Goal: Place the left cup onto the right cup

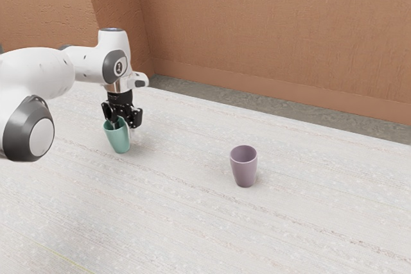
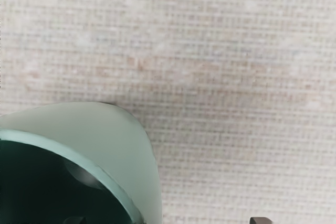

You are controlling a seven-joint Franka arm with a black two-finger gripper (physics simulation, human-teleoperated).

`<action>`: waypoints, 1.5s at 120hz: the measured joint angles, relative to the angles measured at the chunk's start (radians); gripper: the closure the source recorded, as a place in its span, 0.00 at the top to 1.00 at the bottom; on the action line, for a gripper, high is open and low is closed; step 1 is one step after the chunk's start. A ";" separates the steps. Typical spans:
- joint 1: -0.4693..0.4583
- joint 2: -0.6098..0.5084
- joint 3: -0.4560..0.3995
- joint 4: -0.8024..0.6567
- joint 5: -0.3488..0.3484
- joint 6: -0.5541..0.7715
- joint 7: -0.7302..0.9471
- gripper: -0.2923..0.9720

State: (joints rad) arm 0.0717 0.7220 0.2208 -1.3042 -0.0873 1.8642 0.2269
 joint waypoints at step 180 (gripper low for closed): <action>0.000 -0.003 0.003 0.009 0.002 -0.002 -0.001 0.20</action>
State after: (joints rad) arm 0.0721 0.7190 0.2239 -1.2951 -0.0856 1.8623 0.2258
